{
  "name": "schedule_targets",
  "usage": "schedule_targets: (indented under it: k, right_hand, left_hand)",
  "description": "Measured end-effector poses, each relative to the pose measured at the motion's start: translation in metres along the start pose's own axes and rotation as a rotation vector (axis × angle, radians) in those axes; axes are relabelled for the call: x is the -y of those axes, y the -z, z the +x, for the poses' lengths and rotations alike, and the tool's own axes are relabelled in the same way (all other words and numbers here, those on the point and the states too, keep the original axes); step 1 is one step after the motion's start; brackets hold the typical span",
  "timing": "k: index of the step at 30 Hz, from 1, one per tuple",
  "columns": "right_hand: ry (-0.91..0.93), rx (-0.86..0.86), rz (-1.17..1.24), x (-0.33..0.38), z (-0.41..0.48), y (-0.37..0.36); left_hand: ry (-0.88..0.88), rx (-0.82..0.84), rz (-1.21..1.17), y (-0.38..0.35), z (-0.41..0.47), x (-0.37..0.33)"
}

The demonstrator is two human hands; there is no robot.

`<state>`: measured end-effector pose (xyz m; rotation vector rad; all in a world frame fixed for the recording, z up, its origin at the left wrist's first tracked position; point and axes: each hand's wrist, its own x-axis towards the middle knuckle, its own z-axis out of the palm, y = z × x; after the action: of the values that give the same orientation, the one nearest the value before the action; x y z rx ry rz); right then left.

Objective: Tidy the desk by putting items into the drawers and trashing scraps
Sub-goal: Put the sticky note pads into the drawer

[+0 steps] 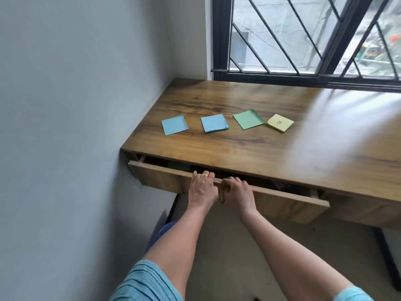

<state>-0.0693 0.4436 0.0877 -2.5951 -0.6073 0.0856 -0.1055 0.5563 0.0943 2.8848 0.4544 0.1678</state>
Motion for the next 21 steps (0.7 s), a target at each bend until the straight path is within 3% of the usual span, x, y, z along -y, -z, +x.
schedule_targets:
  k: [2, 9, 15, 21]
  right_hand:
    - [-0.155, 0.020, 0.059, 0.012, -0.008, 0.005]
    - [-0.382, 0.206, 0.229, 0.021, -0.048, 0.011]
    - [-0.362, 0.473, 0.341, 0.025, -0.099, 0.006]
    - [-0.311, 0.573, 0.358, 0.035, -0.138, 0.005]
  left_hand:
    - [-0.038, -0.002, -0.010, 0.008, -0.003, 0.006]
    - [0.001, 0.033, 0.006, 0.020, -0.052, 0.010]
    - [0.053, 0.035, 0.062, 0.014, -0.124, 0.020]
    - [0.134, 0.060, 0.024, 0.020, -0.166, 0.026]
